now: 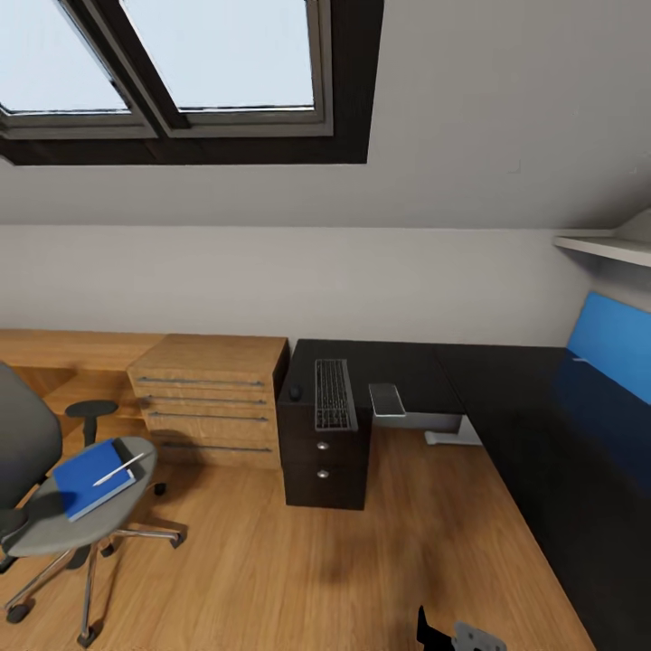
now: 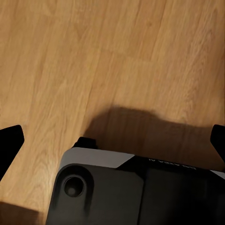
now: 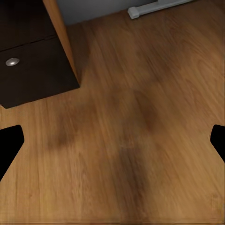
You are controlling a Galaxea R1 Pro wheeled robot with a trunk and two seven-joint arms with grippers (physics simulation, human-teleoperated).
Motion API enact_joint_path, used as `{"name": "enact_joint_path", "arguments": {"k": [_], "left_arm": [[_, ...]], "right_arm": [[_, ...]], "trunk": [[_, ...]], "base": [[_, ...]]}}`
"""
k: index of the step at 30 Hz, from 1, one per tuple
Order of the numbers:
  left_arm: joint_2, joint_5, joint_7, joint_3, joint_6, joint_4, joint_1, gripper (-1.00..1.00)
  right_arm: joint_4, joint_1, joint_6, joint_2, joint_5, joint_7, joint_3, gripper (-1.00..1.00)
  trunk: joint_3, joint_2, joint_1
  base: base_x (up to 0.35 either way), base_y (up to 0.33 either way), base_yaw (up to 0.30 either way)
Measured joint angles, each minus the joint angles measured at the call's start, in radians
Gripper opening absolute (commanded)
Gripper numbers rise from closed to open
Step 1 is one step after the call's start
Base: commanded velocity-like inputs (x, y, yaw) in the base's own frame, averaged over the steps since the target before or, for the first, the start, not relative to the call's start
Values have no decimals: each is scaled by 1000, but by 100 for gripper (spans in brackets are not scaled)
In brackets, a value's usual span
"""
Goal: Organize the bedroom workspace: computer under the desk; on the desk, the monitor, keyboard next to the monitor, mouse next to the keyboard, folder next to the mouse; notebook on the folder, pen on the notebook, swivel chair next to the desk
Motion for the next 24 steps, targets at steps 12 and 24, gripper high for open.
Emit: {"name": "enact_joint_path", "arguments": {"k": [12, 24], "left_arm": [[0, -1, 0, -1, -6, 1, 0, 100], [0, 0, 0, -3, -71, 13, 0, 100]], "right_arm": [[0, 0, 3, 0, 0, 0, 0, 100], [1, 0, 3, 0, 0, 0, 0, 100]], "trunk": [[16, 35, -19], [53, 119, -65]], "base": [[-313, 0, 0], [-343, 0, 0]]}}
